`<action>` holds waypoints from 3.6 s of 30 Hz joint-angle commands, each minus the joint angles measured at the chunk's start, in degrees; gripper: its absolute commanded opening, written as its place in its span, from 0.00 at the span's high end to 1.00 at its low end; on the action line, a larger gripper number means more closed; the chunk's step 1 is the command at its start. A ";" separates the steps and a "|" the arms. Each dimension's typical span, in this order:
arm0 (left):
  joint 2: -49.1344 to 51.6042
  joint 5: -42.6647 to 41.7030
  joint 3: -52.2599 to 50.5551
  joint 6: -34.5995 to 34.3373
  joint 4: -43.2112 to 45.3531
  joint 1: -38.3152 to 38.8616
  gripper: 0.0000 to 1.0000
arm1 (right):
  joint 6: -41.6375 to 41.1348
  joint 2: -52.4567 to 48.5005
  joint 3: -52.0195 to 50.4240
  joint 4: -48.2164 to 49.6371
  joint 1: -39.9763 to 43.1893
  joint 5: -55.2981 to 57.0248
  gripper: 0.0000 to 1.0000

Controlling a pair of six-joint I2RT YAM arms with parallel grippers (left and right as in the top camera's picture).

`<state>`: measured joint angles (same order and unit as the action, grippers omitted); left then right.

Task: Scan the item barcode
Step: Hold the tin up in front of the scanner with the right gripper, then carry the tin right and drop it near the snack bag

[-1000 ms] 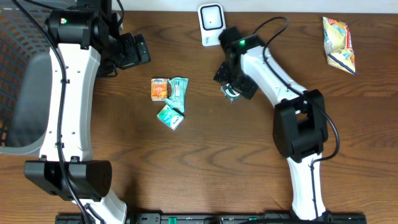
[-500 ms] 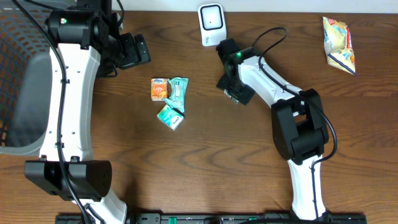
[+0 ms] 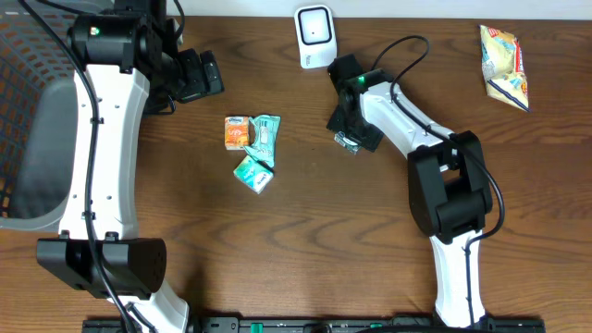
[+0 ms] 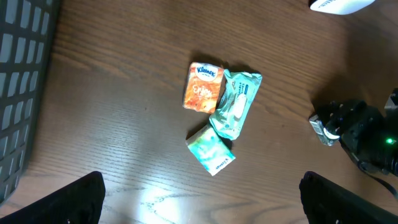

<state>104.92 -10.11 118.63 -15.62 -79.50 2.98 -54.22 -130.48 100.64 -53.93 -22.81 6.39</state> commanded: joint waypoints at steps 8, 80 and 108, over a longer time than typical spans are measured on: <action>0.31 0.76 0.20 0.35 -0.17 -0.35 0.02 | 1.16 0.09 -3.04 1.46 -0.96 -2.51 0.46; 0.31 0.76 0.20 0.35 -0.17 -0.35 0.02 | 51.32 -4.66 13.92 25.55 27.85 2.10 0.22; 0.31 0.76 0.20 0.35 -0.17 -0.35 0.02 | 46.97 5.62 12.55 15.98 19.56 -24.48 0.02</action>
<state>104.92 -10.11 118.63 -15.62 -79.48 2.98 -5.98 -126.52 113.08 -35.73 0.56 -2.50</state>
